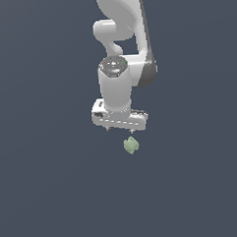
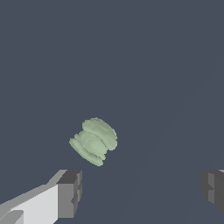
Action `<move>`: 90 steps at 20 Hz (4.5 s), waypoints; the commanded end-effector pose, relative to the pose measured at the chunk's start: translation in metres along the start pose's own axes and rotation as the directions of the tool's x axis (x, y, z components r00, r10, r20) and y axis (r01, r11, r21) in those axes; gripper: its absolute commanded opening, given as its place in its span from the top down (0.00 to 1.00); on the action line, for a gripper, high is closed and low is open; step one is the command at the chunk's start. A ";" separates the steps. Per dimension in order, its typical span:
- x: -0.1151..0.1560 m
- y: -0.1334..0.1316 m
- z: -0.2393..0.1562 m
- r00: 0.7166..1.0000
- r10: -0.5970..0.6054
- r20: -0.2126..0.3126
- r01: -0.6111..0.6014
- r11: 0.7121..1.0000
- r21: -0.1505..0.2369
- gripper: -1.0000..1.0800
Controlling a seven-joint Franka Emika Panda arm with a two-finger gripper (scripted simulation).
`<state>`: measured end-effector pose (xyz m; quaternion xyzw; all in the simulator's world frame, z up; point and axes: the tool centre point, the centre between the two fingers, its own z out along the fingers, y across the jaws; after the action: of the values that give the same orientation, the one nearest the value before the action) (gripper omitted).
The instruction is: Pick up the object and move it to a goal position.
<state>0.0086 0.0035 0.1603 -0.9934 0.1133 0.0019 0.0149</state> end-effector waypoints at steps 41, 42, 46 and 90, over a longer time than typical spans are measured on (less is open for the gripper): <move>-0.002 -0.050 0.079 0.790 0.613 -0.023 -0.613 0.790 -0.019 0.04; -0.002 -0.050 0.084 0.789 0.614 -0.023 -0.614 0.789 -0.019 0.04; -0.003 -0.048 0.105 0.788 0.616 -0.023 -0.616 0.787 -0.019 0.04; 0.088 -0.045 -0.126 0.942 0.298 -0.153 -0.269 0.946 0.182 1.00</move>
<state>0.0995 0.0261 0.2643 -0.9551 0.2733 -0.0855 0.0758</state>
